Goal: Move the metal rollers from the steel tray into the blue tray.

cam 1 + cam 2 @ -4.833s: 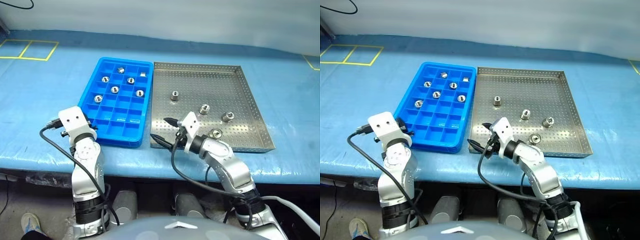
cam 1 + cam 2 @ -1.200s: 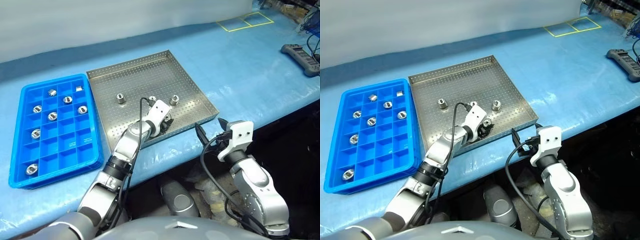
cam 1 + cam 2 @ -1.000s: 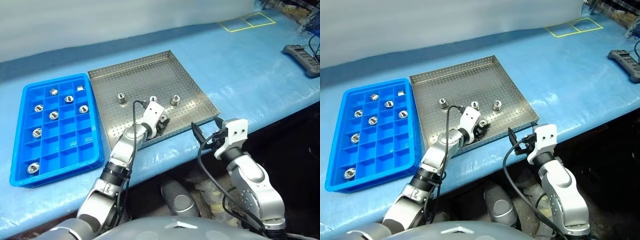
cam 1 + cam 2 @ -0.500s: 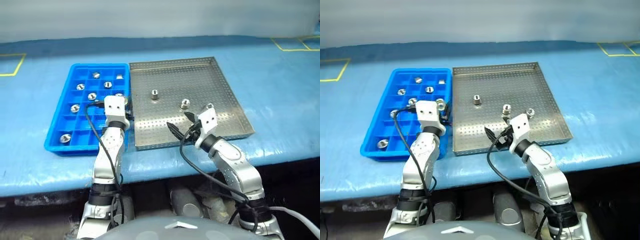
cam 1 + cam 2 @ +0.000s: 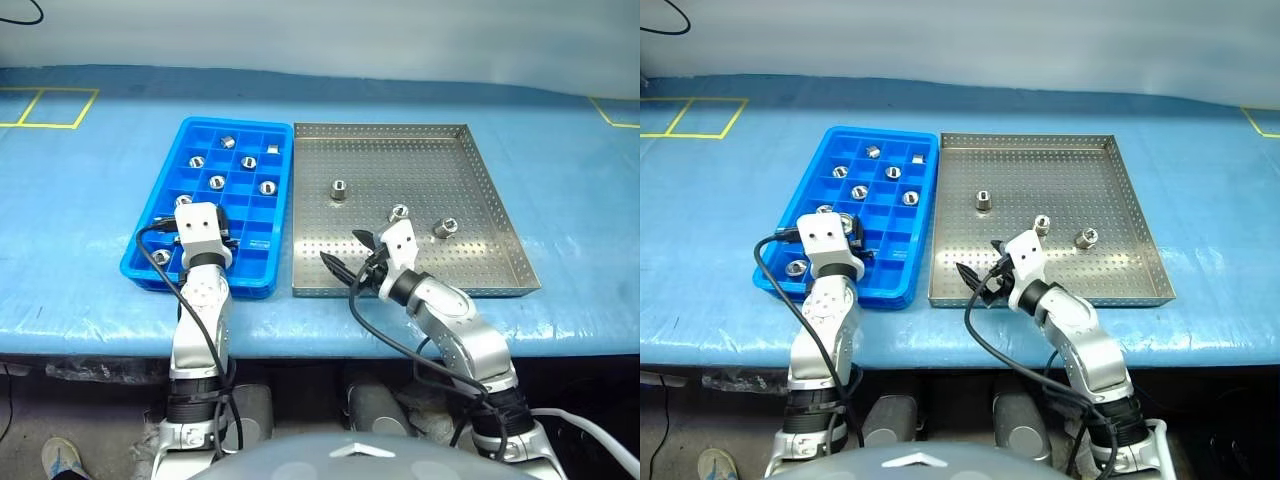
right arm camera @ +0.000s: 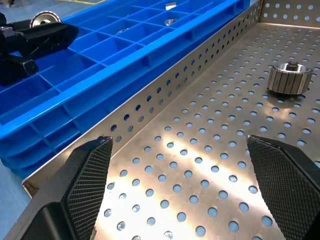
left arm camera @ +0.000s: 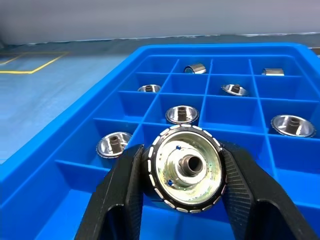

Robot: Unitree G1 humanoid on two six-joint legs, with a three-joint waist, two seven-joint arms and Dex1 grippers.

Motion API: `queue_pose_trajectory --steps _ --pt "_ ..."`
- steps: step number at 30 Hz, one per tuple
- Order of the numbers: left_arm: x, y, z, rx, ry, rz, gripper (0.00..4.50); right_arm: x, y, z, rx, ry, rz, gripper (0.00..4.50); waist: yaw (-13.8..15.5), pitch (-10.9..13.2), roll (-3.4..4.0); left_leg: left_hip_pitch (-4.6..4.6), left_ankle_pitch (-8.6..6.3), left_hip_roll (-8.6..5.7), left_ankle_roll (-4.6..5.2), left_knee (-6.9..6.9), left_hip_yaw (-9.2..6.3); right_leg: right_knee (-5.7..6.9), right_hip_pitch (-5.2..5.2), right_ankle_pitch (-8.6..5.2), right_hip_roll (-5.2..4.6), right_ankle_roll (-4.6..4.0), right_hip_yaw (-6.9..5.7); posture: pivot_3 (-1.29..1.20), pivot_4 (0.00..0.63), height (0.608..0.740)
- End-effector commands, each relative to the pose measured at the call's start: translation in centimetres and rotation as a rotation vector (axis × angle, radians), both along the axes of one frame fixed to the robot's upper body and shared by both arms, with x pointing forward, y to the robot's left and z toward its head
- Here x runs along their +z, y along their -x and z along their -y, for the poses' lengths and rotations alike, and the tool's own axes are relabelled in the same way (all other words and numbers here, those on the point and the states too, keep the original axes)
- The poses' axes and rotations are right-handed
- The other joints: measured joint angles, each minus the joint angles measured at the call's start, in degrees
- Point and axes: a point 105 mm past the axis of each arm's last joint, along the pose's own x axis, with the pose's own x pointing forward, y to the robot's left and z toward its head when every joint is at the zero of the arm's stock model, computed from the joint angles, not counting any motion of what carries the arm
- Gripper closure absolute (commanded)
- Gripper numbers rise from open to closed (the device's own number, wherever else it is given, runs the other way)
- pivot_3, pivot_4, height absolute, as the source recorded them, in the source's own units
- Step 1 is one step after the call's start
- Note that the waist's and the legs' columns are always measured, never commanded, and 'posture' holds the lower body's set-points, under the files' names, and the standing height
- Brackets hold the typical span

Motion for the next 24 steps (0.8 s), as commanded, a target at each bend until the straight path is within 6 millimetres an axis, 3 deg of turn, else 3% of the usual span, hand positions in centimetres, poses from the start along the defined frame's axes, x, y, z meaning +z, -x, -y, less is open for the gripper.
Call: queue_pose_trajectory --steps 1,6,11,14,21,24 --pt "0.3 0.0 -0.6 0.052 0.003 0.008 2.62 1.2 -0.1 0.1 -0.002 -0.014 0.05 0.0 -0.1 0.0 0.0 0.0 0.0 0.0 0.0 0.0 0.0 0.0 0.0 0.0 0.0 0.0 0.01 0.05 0.15 0.74" --pt "-0.6 0.2 -1.1 0.091 0.041 -0.03 2.62 1.0 0.0 0.2 -0.008 -0.012 0.048 0.0 -0.4 0.0 0.01 0.02 0.0 -0.01 0.0 0.01 0.02 -0.01 0.02 0.01 -0.02 0.01 0.01 0.05 0.15 0.74" --pt "-1.0 0.2 -0.9 0.082 0.054 -0.059 1.03 1.1 -0.3 0.3 -0.014 -0.011 0.054 0.0 -0.6 0.0 0.03 0.04 0.0 -0.01 0.0 0.0 0.02 0.0 0.03 0.0 -0.01 0.01 0.01 0.06 0.15 0.74" --pt "-0.3 -0.2 0.6 -0.029 0.093 -0.023 0.03 1.3 -0.6 0.2 -0.018 -0.015 0.064 0.0 -0.6 0.0 0.04 0.05 0.0 -0.01 0.0 0.0 0.02 0.0 0.03 0.01 -0.01 0.01 0.01 0.06 0.15 0.74" --pt "2.1 -0.4 2.8 -0.235 0.091 0.088 0.03 2.7 -1.9 -0.7 -0.048 -0.054 0.131 0.0 -0.4 0.0 0.03 0.03 0.01 0.0 0.0 0.03 0.02 0.01 0.03 0.01 -0.01 0.0 0.0 0.08 0.15 0.74" --pt "2.4 0.0 3.6 -0.317 0.046 0.092 0.03 4.7 -3.6 -1.2 -0.125 -0.097 0.2 0.0 -0.5 0.0 0.03 0.04 0.01 0.01 -0.01 0.03 0.02 0.02 0.03 0.02 0.01 0.0 0.0 0.1 0.15 0.74"
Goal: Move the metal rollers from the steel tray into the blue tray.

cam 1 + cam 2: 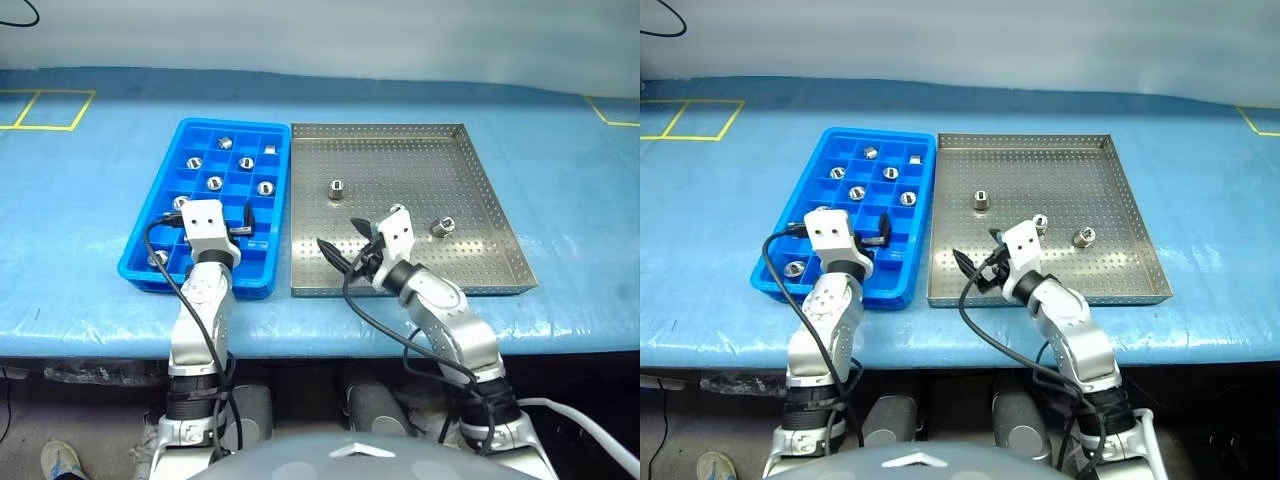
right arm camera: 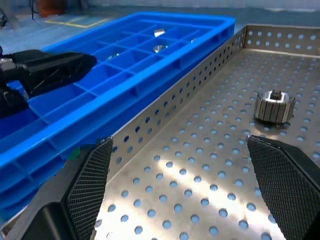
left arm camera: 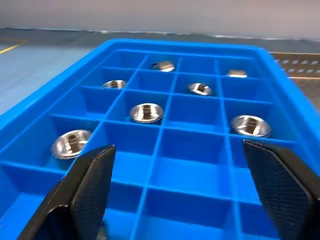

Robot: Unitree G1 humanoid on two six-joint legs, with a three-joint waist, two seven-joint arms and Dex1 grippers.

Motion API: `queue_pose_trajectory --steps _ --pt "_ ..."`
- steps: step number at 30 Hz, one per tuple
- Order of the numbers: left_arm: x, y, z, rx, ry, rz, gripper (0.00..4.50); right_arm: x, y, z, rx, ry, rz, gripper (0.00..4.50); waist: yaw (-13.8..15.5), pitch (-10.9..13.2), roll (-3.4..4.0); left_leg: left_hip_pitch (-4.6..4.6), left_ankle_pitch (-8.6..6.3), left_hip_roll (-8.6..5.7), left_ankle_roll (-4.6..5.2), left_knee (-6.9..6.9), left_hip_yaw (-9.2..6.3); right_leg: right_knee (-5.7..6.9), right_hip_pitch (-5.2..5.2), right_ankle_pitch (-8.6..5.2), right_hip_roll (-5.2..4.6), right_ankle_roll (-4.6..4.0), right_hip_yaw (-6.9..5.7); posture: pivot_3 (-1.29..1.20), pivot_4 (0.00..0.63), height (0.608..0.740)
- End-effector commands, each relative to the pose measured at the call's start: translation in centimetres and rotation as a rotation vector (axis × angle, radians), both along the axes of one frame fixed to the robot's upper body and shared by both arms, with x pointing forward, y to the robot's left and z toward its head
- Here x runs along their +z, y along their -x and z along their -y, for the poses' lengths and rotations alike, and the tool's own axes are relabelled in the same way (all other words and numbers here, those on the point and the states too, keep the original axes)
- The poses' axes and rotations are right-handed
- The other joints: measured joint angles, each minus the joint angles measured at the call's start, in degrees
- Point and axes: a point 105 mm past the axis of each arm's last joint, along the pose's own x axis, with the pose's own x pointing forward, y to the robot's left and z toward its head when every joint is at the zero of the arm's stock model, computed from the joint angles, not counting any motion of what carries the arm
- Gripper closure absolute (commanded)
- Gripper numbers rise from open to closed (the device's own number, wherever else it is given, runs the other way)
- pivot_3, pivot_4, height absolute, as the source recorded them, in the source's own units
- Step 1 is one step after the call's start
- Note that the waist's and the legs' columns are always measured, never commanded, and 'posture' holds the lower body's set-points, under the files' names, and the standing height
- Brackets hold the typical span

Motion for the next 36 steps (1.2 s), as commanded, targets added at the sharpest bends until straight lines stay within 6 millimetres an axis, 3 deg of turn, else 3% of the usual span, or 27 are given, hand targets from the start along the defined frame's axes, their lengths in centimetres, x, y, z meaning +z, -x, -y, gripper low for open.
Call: queue_pose_trajectory --steps 1,8,14,21,29,36 --pt "2.1 0.7 1.0 -0.093 -0.031 0.094 0.03 3.2 -1.6 -0.3 -0.06 -0.066 0.103 0.0 0.0 0.0 0.01 0.0 0.0 0.01 0.0 0.0 0.0 0.01 -0.01 0.0 0.01 0.0 0.0 0.1 0.15 0.74" --pt "1.7 1.9 1.5 -0.157 -0.055 0.084 0.03 3.6 -5.4 -0.7 -0.188 -0.067 0.03 0.0 0.9 0.0 0.01 -0.02 0.0 0.02 0.0 -0.04 0.0 0.01 -0.02 0.02 -0.02 -0.03 -0.02 0.17 0.15 0.74" --pt "2.5 2.9 2.4 -0.2 -0.078 0.127 0.03 4.1 -8.5 -0.1 -0.344 -0.026 0.017 0.0 1.8 0.0 0.02 -0.03 0.01 0.02 0.0 -0.05 0.0 0.01 -0.03 0.06 -0.02 -0.06 -0.04 0.27 0.15 0.74" --pt "2.2 3.8 3.4 -0.244 -0.078 0.119 0.03 3.5 -10.3 -0.8 -0.361 -0.014 -0.086 0.0 3.6 0.0 0.05 -0.05 0.0 0.07 0.0 -0.22 0.0 0.04 -0.18 0.18 0.04 -0.2 -0.08 0.28 0.15 0.74" --pt "1.9 4.3 4.4 -0.287 -0.075 0.101 0.03 2.2 -12.0 0.8 -0.481 0.072 -0.142 0.0 4.0 0.0 0.07 -0.09 0.0 0.06 0.0 -0.19 0.03 0.0 -0.2 0.11 0.02 -0.23 -0.08 0.27 0.15 0.74" --pt "1.9 4.5 5.0 -0.328 -0.063 0.095 0.03 0.4 -12.6 1.0 -0.488 0.061 -0.239 0.0 3.9 0.0 0.08 -0.09 0.0 0.1 0.01 -0.22 0.03 0.02 -0.23 0.11 0.06 -0.21 -0.09 0.28 0.15 0.74"
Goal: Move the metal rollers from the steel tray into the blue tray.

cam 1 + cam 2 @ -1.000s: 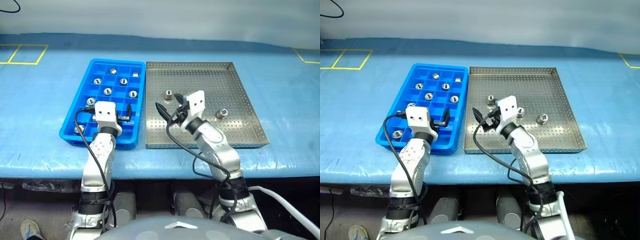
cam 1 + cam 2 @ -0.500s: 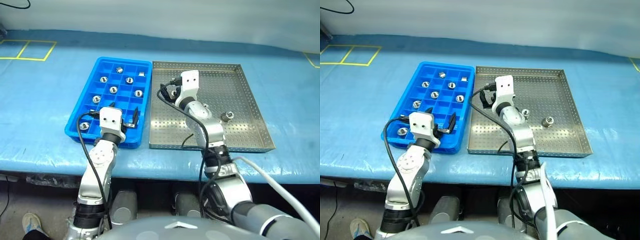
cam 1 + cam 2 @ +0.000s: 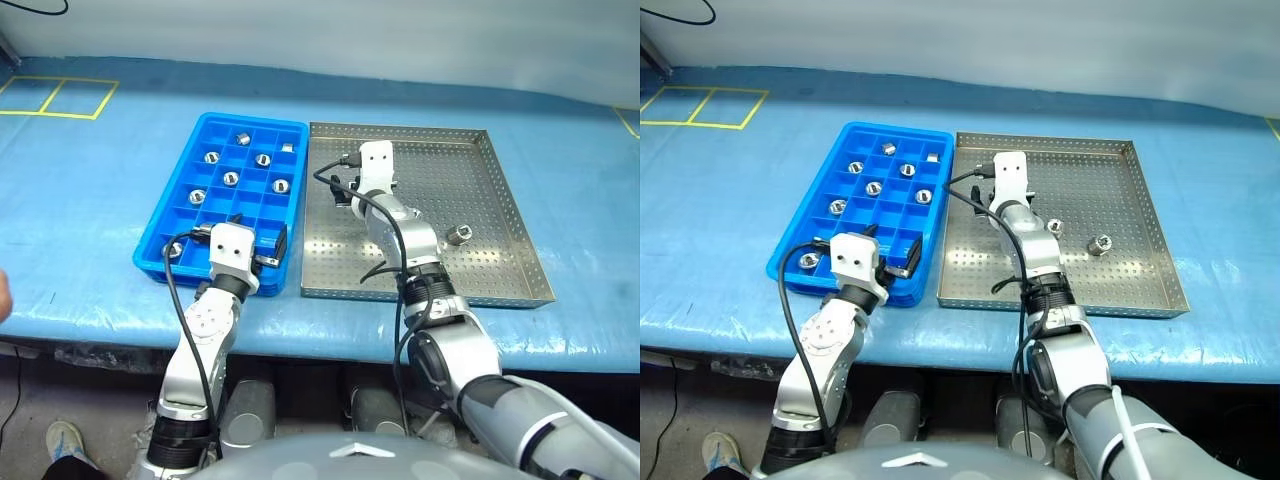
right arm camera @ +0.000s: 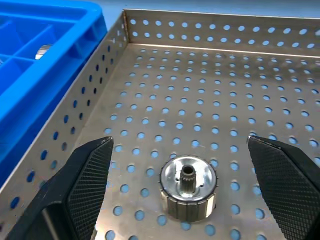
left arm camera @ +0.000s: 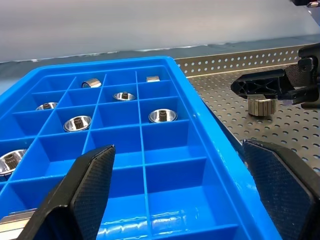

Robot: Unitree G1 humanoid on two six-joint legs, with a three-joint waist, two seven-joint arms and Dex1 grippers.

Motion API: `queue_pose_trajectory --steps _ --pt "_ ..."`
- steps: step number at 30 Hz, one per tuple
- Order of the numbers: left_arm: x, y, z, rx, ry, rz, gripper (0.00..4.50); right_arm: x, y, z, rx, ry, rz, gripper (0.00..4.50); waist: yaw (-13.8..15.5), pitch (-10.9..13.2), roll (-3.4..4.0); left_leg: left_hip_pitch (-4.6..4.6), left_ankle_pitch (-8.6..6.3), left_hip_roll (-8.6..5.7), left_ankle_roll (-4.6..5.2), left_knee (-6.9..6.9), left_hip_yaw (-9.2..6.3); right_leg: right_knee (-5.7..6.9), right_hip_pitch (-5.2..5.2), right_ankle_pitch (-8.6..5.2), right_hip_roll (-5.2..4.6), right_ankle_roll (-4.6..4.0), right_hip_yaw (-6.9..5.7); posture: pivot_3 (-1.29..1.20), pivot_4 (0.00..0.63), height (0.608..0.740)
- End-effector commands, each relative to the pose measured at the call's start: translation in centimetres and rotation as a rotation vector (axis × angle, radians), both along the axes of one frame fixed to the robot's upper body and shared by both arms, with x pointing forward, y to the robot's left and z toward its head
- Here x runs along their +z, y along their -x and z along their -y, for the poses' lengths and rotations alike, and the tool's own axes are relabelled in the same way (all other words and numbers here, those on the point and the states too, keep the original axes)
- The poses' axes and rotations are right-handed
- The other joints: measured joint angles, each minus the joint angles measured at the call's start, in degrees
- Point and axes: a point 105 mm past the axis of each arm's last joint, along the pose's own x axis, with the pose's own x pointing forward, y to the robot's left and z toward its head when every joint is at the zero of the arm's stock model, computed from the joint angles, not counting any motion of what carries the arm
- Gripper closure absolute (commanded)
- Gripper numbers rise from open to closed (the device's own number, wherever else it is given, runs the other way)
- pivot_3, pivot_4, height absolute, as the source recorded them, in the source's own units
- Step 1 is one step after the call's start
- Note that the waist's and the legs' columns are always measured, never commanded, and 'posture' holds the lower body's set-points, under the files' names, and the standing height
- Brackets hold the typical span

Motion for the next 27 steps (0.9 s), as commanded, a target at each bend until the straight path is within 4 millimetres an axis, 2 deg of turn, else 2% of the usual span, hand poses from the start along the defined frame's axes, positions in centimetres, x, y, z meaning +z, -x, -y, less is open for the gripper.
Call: queue_pose_trajectory --steps 1,4,10,11,13,18,21,23,27 --pt "1.8 0.4 0.9 -0.044 0.018 0.057 0.03 0.2 -0.6 -0.6 0.018 -0.059 -0.016 0.0 0.0 0.0 0.0 0.0 0.0 0.0 0.0 -0.01 0.0 0.0 0.0 0.0 0.0 0.01 0.0 0.28 0.15 0.74" --pt "1.8 0.4 0.9 -0.043 0.02 0.057 0.0 -0.8 -0.6 -1.3 0.044 -0.1 -0.071 0.54 0.0 0.0 0.01 0.0 0.0 0.0 0.0 -0.01 0.01 -0.01 0.0 0.03 0.0 0.0 0.0 0.29 0.15 0.74" --pt "2.1 0.6 0.8 -0.037 0.019 0.066 0.0 -2.2 -0.5 -1.6 0.066 -0.097 -0.11 2.5 -0.1 0.0 0.02 0.03 0.0 0.04 0.0 0.01 0.04 0.0 0.01 -0.01 0.02 0.03 -0.01 0.3 0.15 0.74" --pt "2.2 0.6 0.7 -0.036 0.021 0.07 0.0 -2.1 -0.6 -1.6 0.064 -0.087 -0.097 2.67 -0.1 0.0 0.02 0.03 0.0 0.05 0.0 0.01 0.04 0.0 0.0 -0.01 0.03 0.04 -0.01 0.3 0.15 0.74" --pt "2.4 0.8 0.6 -0.033 0.024 0.076 0.0 -1.2 -0.7 -1.5 0.064 -0.088 -0.03 2.67 0.0 0.0 0.04 0.03 0.0 0.06 0.0 0.0 0.04 0.0 -0.01 -0.02 0.05 0.05 -0.01 0.31 0.15 0.74" --pt "2.9 1.5 0.0 -0.018 0.022 0.099 0.0 2.7 -0.1 -2.8 0.144 -0.061 0.216 2.67 0.2 0.1 0.11 -0.11 -0.01 0.05 0.01 -0.05 0.03 -0.02 -0.12 0.02 0.02 0.07 -0.02 0.32 0.15 0.74" --pt "3.2 2.2 -0.3 -0.001 0.016 0.108 0.0 5.4 1.2 -4.7 0.249 -0.091 0.346 2.67 0.2 0.1 0.14 -0.16 -0.02 0.06 0.01 -0.05 0.02 -0.02 -0.17 0.04 0.02 0.06 -0.02 0.33 0.15 0.74" --pt "3.2 2.4 -0.5 0.012 0.012 0.107 0.0 6.2 1.8 -5.7 0.308 -0.101 0.379 2.67 0.3 0.1 0.16 -0.14 -0.02 0.06 0.01 -0.06 0.02 -0.02 -0.17 0.01 0.03 0.07 -0.03 0.34 0.15 0.74" --pt "1.8 3.0 -1.9 0.114 0.017 0.045 0.0 6.8 3.8 -9.3 0.514 -0.135 0.375 2.67 0.3 0.1 0.16 -0.03 -0.02 0.14 0.01 -0.06 0.05 0.0 -0.11 -0.09 0.05 0.06 -0.07 0.36 0.15 0.74"
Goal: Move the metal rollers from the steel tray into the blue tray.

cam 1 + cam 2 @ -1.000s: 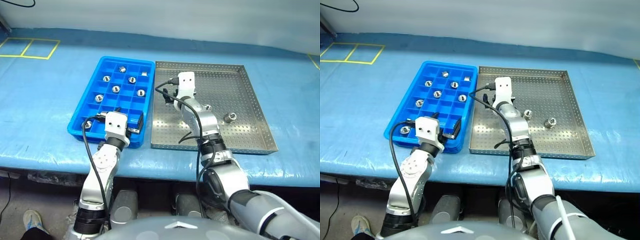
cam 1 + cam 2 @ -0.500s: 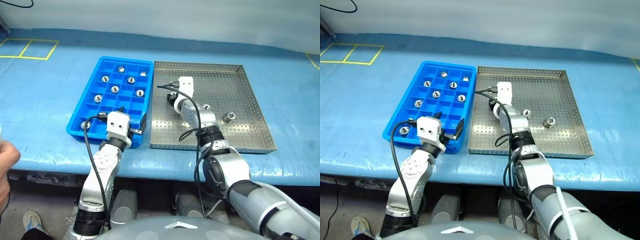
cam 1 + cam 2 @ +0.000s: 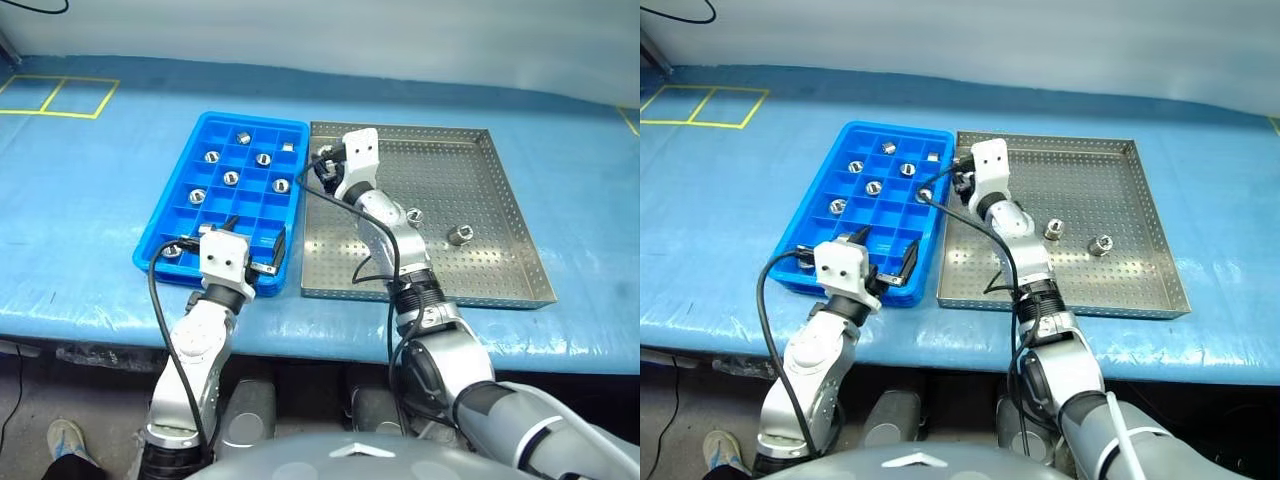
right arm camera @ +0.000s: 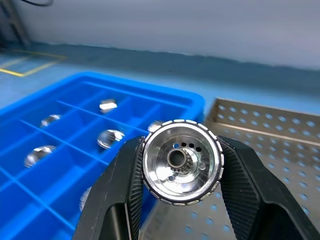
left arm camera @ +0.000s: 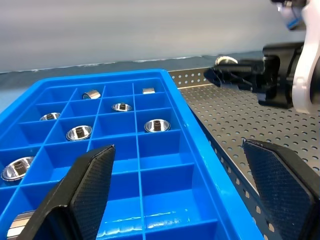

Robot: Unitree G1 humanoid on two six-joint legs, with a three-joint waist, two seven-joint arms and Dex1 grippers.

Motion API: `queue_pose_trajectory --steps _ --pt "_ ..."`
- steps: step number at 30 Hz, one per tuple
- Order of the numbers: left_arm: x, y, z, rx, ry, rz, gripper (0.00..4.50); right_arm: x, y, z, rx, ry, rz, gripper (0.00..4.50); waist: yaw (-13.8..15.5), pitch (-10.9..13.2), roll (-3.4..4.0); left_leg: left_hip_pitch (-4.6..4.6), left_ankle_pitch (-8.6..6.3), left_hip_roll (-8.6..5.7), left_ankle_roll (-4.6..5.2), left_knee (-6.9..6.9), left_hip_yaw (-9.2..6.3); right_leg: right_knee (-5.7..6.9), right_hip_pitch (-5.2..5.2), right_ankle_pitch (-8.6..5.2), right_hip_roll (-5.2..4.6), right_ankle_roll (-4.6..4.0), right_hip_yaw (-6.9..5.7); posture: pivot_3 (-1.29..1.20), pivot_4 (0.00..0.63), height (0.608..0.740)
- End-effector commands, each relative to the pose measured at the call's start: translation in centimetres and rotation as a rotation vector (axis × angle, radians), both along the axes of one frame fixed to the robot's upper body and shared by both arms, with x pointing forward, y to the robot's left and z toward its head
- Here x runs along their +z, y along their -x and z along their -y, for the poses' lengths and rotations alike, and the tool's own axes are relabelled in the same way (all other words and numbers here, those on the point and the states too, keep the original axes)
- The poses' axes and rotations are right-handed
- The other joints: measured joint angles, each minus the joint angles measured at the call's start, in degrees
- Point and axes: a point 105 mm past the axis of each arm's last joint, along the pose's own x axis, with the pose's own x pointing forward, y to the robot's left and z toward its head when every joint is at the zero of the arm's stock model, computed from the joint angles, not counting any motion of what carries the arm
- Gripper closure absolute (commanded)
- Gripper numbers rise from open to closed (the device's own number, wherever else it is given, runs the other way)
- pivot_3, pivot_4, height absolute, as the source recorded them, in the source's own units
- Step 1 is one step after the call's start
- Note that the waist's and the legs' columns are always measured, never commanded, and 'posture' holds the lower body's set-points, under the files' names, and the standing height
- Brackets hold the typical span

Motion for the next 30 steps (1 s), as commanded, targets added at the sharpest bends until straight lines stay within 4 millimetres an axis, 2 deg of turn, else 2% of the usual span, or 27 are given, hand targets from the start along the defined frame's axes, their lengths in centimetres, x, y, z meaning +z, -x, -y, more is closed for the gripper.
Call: queue_pose_trajectory --steps 1,4,7,11,17,25,30 --pt "0.5 0.6 -1.1 0.074 0.001 0.014 0.0 1.5 1.8 -3.0 0.163 -0.013 0.045 2.67 0.2 0.0 0.0 0.01 0.0 0.01 0.0 0.0 -0.01 0.01 0.0 -0.03 0.01 -0.05 -0.01 0.36 0.15 0.74" --pt "0.6 0.7 -1.4 0.096 0.004 0.023 0.0 1.0 3.0 -5.0 0.281 -0.043 -0.021 2.67 1.3 0.0 0.0 -0.01 0.0 0.02 0.0 0.01 -0.04 0.03 -0.01 -0.14 0.01 -0.24 -0.06 0.39 0.15 0.74" --pt "0.8 0.7 -1.6 0.108 0.004 0.032 0.0 0.1 3.5 -6.0 0.326 -0.013 -0.059 2.67 2.5 0.0 0.0 -0.03 0.0 0.01 0.0 0.04 -0.03 0.0 -0.01 -0.15 -0.01 -0.25 -0.06 0.42 0.15 0.74" --pt "0.5 0.9 -1.7 0.121 -0.006 0.026 0.0 -1.4 3.4 -6.5 0.315 0.022 -0.13 2.67 3.9 0.0 0.0 -0.05 0.0 -0.01 -0.02 0.03 -0.02 -0.03 -0.03 -0.15 -0.03 -0.25 -0.07 0.44 0.15 0.74" --pt "0.2 1.0 -1.4 0.121 -0.002 0.019 0.0 -2.4 3.5 -6.9 0.331 0.057 -0.165 2.67 5.2 0.0 0.0 -0.06 -0.01 0.0 -0.03 0.0 0.0 -0.03 -0.08 -0.17 -0.02 -0.26 -0.08 0.45 0.15 0.74" --pt "0.1 0.7 -1.1 0.112 0.0 0.014 0.0 -1.3 2.5 -7.0 0.255 0.026 -0.114 2.67 5.7 0.0 0.0 -0.07 -0.03 0.01 -0.06 0.0 0.0 -0.04 -0.09 -0.18 -0.01 -0.27 -0.09 0.44 0.15 0.74" --pt "0.1 0.6 -1.0 0.11 0.003 0.015 0.0 -1.4 2.0 -7.5 0.232 0.057 -0.105 2.67 5.8 0.0 0.0 -0.08 -0.03 0.01 -0.07 -0.01 0.02 -0.05 -0.11 -0.18 -0.01 -0.28 -0.09 0.44 0.15 0.74"
